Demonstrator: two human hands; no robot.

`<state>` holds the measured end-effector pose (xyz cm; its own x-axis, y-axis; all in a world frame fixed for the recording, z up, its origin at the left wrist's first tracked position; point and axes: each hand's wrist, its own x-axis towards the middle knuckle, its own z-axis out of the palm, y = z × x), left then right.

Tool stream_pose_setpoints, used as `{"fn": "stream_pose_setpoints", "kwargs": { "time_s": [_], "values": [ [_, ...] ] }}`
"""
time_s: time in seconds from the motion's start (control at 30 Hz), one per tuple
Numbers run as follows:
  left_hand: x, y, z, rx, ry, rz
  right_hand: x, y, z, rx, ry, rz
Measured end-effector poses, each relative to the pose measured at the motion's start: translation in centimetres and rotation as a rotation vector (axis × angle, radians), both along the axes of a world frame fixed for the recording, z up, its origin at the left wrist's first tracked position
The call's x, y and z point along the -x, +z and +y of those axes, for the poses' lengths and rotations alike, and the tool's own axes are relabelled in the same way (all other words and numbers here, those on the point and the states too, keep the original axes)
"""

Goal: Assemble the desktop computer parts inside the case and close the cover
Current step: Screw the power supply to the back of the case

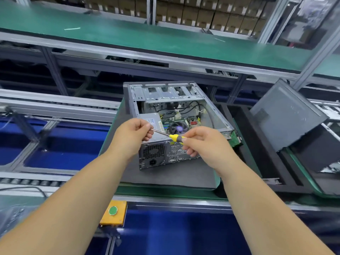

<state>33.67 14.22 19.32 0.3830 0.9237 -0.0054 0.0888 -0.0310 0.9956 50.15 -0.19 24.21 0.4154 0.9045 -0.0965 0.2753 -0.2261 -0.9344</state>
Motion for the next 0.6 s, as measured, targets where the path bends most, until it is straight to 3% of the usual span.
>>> {"fn": "stream_pose_setpoints", "kwargs": {
  "time_s": [0.1, 0.4, 0.6],
  "values": [
    [1.8, -0.5, 0.4, -0.091, -0.019, 0.048, 2.3, -1.2, 0.3, 0.073, -0.007, 0.011],
    [3.1, -3.1, -0.4, -0.125, -0.153, 0.045, 6.8, -4.3, -0.9, 0.186, -0.104, 0.101],
    [4.1, -3.8, 0.6, -0.503, -0.08, 0.347, 8.4, -6.2, -1.4, 0.212, -0.182, 0.147]
  ]
}}
